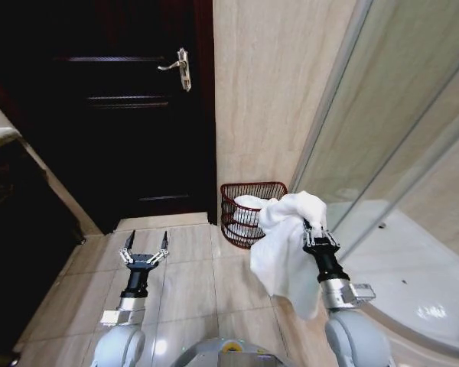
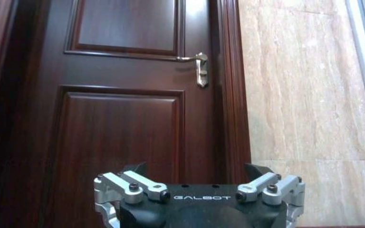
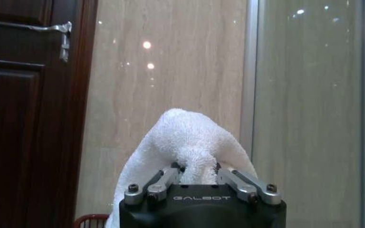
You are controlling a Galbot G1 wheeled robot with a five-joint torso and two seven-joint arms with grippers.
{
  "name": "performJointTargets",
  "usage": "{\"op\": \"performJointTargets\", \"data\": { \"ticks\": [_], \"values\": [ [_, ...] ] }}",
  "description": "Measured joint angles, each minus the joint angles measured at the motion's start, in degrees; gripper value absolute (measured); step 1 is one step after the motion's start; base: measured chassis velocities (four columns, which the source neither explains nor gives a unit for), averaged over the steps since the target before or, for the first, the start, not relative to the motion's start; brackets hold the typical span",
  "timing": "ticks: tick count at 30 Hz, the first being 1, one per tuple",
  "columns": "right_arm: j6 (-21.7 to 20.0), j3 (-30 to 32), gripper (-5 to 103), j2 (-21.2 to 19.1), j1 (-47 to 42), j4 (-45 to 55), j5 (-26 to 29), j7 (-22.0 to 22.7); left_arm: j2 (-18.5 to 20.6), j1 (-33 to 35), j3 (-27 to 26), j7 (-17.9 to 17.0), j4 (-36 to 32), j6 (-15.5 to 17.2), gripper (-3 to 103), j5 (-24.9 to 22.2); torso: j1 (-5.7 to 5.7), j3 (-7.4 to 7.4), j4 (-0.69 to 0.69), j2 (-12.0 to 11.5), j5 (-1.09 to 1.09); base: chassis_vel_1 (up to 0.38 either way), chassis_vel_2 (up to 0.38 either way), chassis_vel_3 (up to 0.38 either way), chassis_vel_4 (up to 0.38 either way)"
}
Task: Discard the used towel into the hamper.
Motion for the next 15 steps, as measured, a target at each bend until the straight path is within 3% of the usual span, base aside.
{"op": "performJointTargets", "data": {
  "ticks": [15],
  "values": [
    [-0.3,-1.2,19,-0.1,1.1,-0.2,0.9,1.2,-0.7,0.4,0.2,0.3,-0.6,2.2,100,0.1,0.02,0.03,0.0,0.0,-0.01,-0.15,0.15,0.156,-0.158]
  ]
}}
